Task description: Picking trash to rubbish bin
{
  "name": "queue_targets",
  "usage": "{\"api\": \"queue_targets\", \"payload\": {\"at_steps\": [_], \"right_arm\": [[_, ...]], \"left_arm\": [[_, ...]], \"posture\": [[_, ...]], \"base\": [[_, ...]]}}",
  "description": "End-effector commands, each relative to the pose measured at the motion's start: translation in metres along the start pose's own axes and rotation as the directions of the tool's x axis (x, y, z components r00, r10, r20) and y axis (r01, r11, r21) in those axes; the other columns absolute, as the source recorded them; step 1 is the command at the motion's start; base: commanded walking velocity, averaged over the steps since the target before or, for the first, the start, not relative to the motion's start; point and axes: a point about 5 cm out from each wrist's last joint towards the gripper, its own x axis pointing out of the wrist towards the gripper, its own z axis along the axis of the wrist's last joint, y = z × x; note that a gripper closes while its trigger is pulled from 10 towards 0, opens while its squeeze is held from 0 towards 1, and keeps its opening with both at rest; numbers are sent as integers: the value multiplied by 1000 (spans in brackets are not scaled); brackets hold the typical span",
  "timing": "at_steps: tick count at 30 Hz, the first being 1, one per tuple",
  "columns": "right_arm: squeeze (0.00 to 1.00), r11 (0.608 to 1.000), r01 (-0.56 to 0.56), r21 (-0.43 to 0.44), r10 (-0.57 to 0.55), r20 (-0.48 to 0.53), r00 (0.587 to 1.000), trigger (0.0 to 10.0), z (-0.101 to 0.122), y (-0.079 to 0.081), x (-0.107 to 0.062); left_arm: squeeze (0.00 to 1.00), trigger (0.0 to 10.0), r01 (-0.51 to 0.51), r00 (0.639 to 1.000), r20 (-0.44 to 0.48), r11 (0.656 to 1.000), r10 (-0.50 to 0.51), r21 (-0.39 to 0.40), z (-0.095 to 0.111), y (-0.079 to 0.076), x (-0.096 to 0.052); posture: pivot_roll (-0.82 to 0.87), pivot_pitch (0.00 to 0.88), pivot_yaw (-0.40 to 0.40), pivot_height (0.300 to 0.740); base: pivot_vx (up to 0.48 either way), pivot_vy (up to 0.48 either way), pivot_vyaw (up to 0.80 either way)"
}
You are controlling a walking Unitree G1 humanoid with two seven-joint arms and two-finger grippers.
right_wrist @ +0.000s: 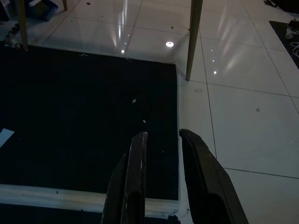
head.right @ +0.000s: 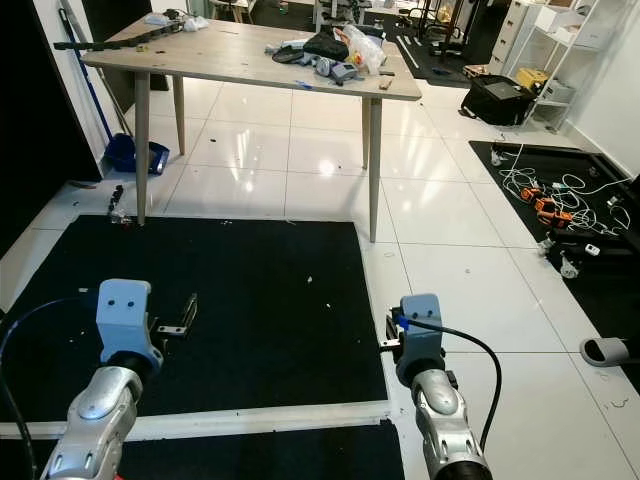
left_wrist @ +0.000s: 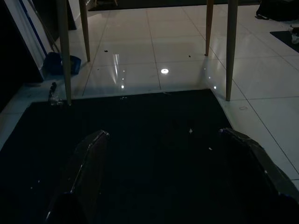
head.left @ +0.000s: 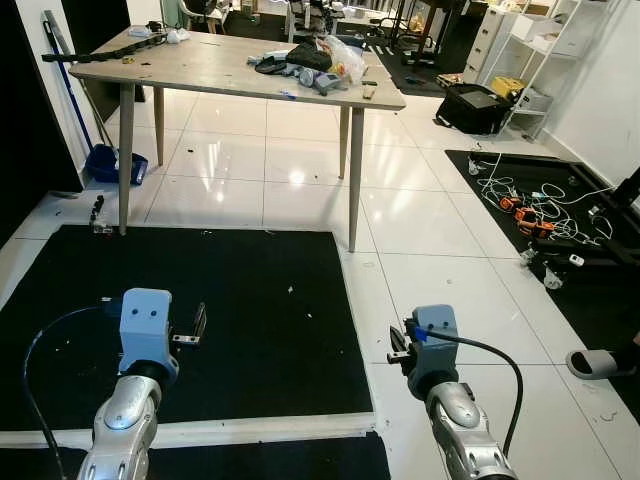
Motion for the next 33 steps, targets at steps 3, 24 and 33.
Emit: {"api": "queue_targets", "payload": {"at_steps": [3,24,33], "right_arm": [[0,1000,11,9,-11,-11,1000,10000,-1,-2,-1],[0,1000,6,6,-6,-13,1000,10000,-1,-2,0],[0,1000,6,5,-6,-14,1000,10000,-1,-2,-1]], "left_arm": [[0,10000,23,1000,7,1000,-23,-6,2,-7,1],[0,10000,22,1000,11,1000,-22,-4,2,-6,1],[0,10000,22,1000,10,1000,-22,-7,2,-7,0]], "posture": [[33,55,-99,740],[36,54,-101,740],[36,50,-102,740]], "base": [[259,0,0],[281,0,0],[282,0,0]]}}
